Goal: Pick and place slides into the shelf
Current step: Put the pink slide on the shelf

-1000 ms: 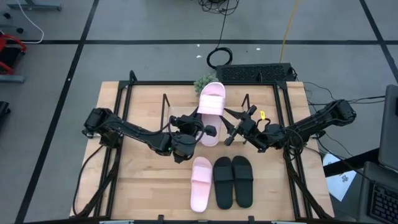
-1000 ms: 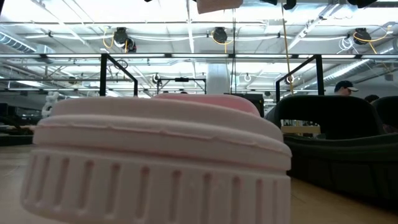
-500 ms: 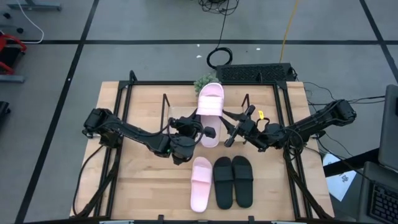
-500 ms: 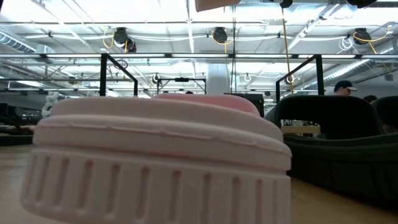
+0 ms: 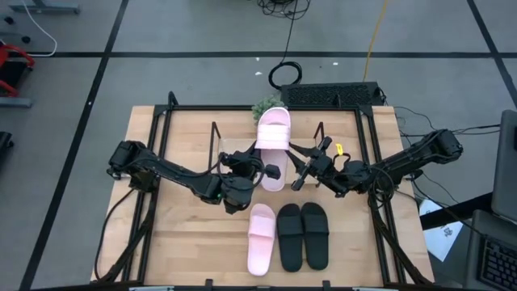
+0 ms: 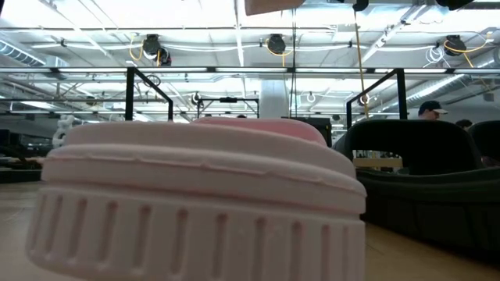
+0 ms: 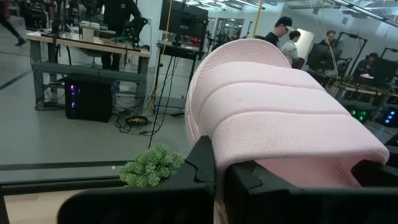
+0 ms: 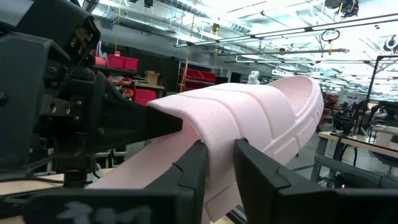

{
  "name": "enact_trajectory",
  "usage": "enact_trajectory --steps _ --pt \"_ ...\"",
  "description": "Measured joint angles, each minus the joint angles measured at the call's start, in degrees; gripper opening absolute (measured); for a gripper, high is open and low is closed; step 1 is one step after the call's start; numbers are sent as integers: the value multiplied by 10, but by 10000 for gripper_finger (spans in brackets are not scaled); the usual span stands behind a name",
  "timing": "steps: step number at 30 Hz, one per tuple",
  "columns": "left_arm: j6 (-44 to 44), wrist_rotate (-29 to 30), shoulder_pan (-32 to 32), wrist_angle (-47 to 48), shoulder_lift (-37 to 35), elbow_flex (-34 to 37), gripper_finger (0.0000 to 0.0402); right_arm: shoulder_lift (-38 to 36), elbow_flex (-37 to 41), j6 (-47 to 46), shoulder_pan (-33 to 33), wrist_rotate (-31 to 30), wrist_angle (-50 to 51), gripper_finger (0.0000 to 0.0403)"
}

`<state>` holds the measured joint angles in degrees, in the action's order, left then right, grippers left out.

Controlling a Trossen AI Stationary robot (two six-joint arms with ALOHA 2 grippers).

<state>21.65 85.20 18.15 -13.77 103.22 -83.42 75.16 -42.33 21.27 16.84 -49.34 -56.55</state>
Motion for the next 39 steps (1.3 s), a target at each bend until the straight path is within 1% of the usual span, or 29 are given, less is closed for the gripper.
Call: enact_trajectory --steps 5,7,13,17,22,26,29,32,39 --pt "0 2 0 0 0 0 0 0 0 0 0 -1 -1 15" --pt "0 2 0 0 0 0 0 0 0 0 0 -1 -1 6" --pt "0 1 0 0 0 0 0 0 0 -9 0 -4 -1 3" --pt "2 0 0 0 0 0 6 1 0 -10 4 -26 -1 2" --pt "-4 -8 -1 -1 0 0 34 1 0 -9 9 -47 -2 1" --pt "-21 -8 -1 -5 0 0 69 1 0 -11 9 -52 -2 1" --pt "-59 -9 -4 -29 0 0 92 1 0 -10 13 -69 -2 1" --pt "-129 -8 -7 -71 0 0 109 1 0 -3 20 -79 -2 1" --pt "-296 -5 -18 -185 0 0 124 1 0 3 24 -80 -5 0"
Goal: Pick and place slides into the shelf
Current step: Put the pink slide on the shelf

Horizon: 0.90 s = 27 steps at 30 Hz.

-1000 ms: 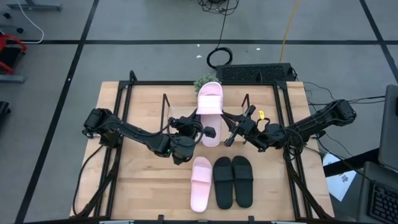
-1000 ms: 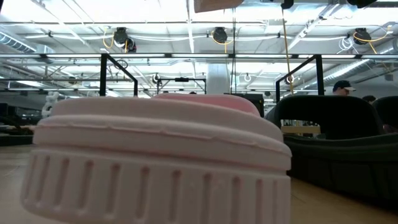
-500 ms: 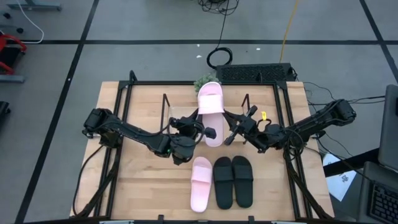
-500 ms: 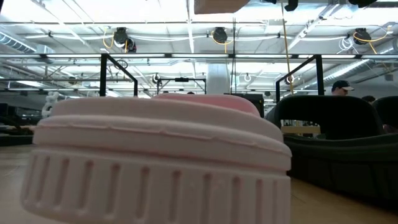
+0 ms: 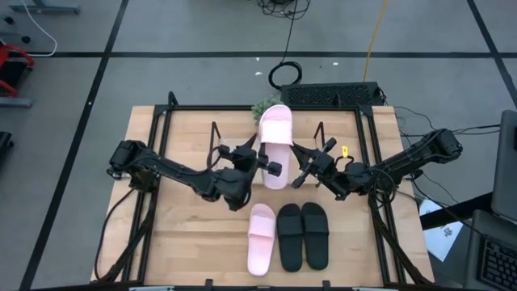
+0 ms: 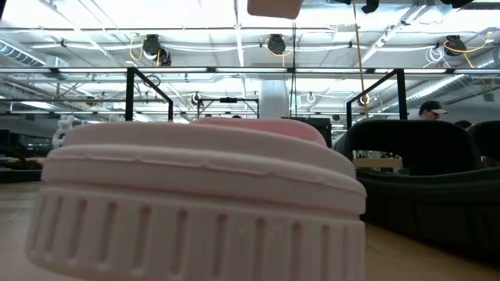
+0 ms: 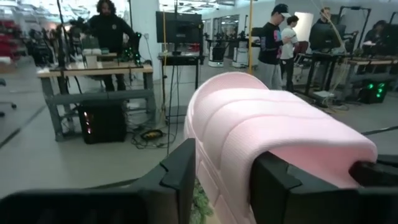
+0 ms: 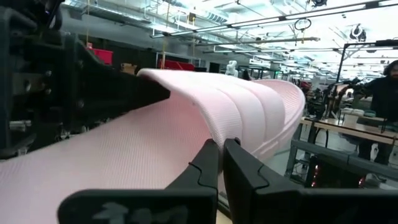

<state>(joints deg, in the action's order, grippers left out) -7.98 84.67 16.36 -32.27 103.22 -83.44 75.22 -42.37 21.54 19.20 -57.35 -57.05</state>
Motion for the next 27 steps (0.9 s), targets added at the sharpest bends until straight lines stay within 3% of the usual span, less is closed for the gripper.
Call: enact_trajectory --steps 8,18,27 --pt "-94 -10 1 -49 0 0 124 0 0 7 1 -18 3 0" --pt "-92 -9 6 -12 0 0 124 0 0 14 19 -27 -3 0" --pt "-10 -31 23 59 0 0 124 0 0 45 24 -51 -23 0"
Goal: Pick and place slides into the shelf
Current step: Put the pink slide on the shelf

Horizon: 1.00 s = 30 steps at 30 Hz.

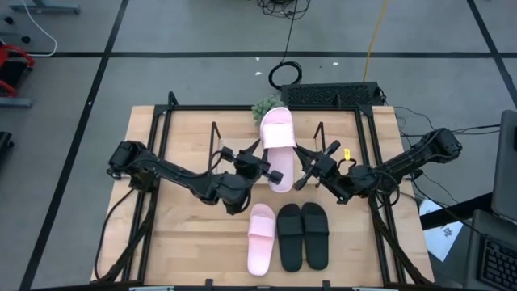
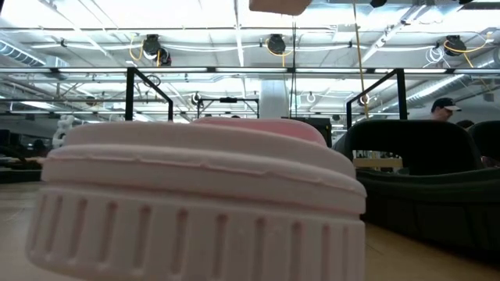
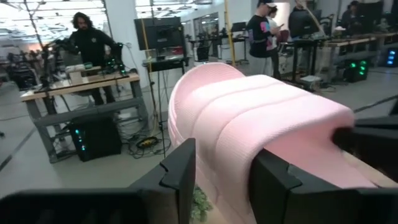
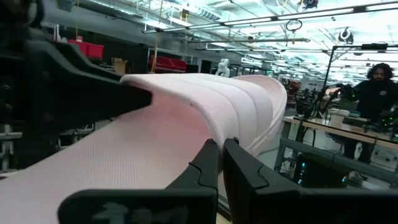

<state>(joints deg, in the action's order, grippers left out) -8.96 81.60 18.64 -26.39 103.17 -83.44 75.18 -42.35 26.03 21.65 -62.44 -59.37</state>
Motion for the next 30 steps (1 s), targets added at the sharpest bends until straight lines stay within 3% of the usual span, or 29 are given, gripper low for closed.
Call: enact_trajectory --steps 17,22,30 --pt "22 10 65 23 -1 0 125 0 1 2 -3 -6 -20 0" --pt "-85 85 85 31 -1 0 125 0 1 -20 -3 10 -15 0" --pt "-209 85 117 48 -61 0 125 0 1 -58 -2 11 -9 0"
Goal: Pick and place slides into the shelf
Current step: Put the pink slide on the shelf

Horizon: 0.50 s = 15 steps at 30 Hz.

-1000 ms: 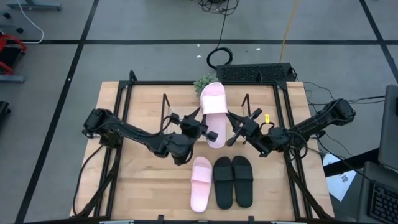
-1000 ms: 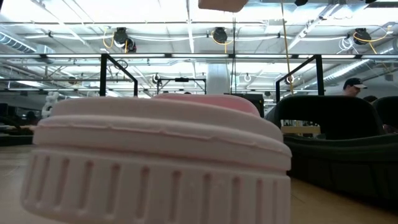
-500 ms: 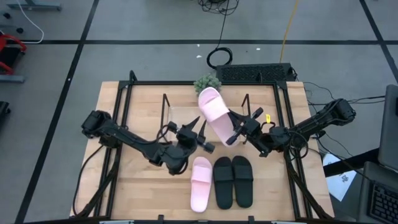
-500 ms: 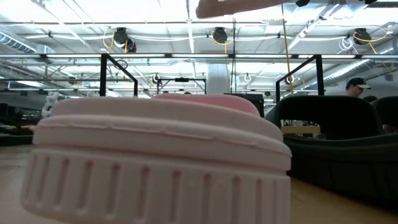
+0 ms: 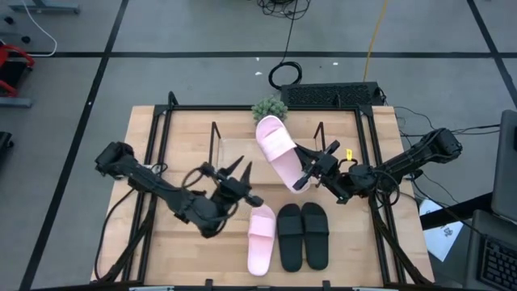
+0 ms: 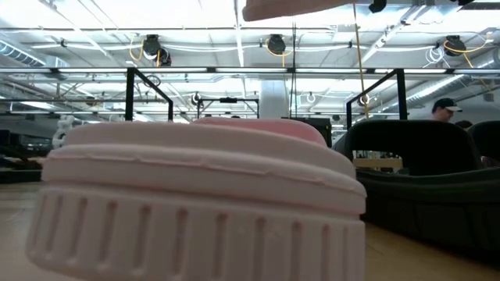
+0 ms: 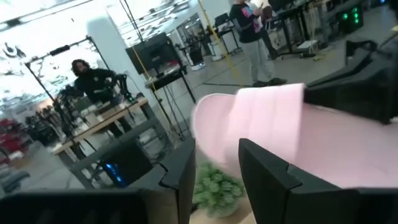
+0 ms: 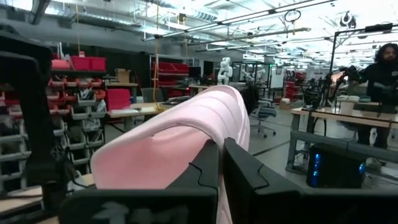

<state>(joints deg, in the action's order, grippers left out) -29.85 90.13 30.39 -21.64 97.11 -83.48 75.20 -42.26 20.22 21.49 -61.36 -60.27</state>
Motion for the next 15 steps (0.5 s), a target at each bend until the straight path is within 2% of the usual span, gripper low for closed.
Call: enact_trajectory --steps 4,8,11,15 --pt "-16 -2 26 85 -38 0 125 0 0 -10 0 1 -12 0" --pt "15 -2 44 191 -90 0 125 0 -7 -29 0 1 -11 0" --pt "87 -2 54 292 -129 0 125 18 -33 -30 -3 -3 -12 0" --pt "229 -1 60 455 -184 0 125 71 -91 -13 -15 -4 -9 0"
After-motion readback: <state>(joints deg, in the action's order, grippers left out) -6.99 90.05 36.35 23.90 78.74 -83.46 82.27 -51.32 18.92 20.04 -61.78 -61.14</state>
